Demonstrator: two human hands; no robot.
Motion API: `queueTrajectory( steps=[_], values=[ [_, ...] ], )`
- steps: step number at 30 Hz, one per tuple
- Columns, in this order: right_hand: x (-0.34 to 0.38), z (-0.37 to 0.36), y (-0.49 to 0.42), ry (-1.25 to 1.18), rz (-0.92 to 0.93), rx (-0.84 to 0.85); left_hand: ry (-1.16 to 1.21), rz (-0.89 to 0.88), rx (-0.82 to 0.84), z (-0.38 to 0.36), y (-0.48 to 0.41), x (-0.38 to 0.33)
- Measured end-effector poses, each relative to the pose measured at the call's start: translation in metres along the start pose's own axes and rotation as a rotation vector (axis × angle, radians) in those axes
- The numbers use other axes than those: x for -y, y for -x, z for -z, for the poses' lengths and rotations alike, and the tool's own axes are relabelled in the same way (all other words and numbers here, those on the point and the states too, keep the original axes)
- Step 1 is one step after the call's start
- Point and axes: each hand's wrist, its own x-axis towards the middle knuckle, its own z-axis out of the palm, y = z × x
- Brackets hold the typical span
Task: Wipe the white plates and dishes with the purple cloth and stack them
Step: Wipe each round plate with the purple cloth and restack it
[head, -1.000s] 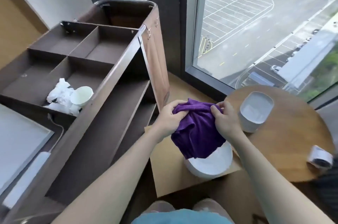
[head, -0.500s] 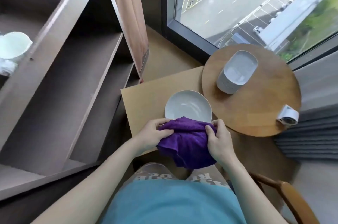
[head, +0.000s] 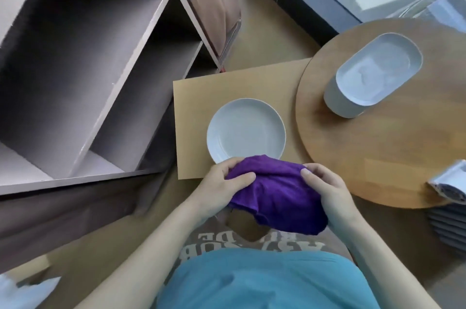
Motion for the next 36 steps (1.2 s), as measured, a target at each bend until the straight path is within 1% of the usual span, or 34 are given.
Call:
queueTrajectory(
  steps=[2,5,8,10,14,17,19,22,25,27,29,31,34,36],
  values=[
    [-0.007,0.005,-0.003,-0.023,-0.004,0.068,0.032,-0.017,-0.021,-0.004,-0.008,0.01],
    [-0.024,0.011,-0.013,-0.038,0.0,0.15,0.108,-0.039,-0.102,-0.007,-0.025,0.027],
    [-0.037,0.013,-0.024,-0.088,-0.02,0.215,0.126,-0.11,-0.18,-0.014,-0.043,0.046],
    [-0.047,0.014,-0.03,-0.157,-0.031,0.25,0.147,-0.158,-0.194,-0.019,-0.052,0.058],
    [-0.068,0.019,-0.041,-0.242,0.0,0.209,0.187,-0.298,-0.175,-0.025,-0.065,0.075],
    [-0.091,0.013,-0.049,-0.22,-0.001,0.18,0.107,-0.469,-0.154,-0.028,-0.065,0.088],
    [-0.107,0.003,-0.05,-0.227,0.047,0.201,0.052,-0.596,-0.159,-0.029,-0.063,0.098],
    [-0.132,-0.005,-0.052,-0.309,0.134,0.293,0.01,-0.737,-0.191,-0.024,-0.061,0.114],
    [-0.158,-0.006,-0.058,-0.34,0.279,0.348,0.106,-0.842,-0.219,-0.029,-0.059,0.137],
    [-0.172,-0.008,-0.057,-0.395,0.355,0.34,0.196,-0.896,-0.273,-0.041,-0.057,0.152],
    [-0.183,-0.012,-0.046,-0.377,0.419,0.326,0.217,-0.87,-0.343,-0.057,-0.053,0.163],
    [-0.191,-0.013,-0.02,-0.362,0.481,0.259,0.245,-0.842,-0.409,-0.065,-0.034,0.173],
    [-0.189,-0.002,0.007,-0.339,0.552,0.232,0.221,-0.877,-0.371,-0.055,-0.015,0.183],
    [-0.177,0.005,0.024,-0.218,0.642,0.163,0.195,-0.861,-0.366,-0.049,-0.003,0.186]
  ],
)
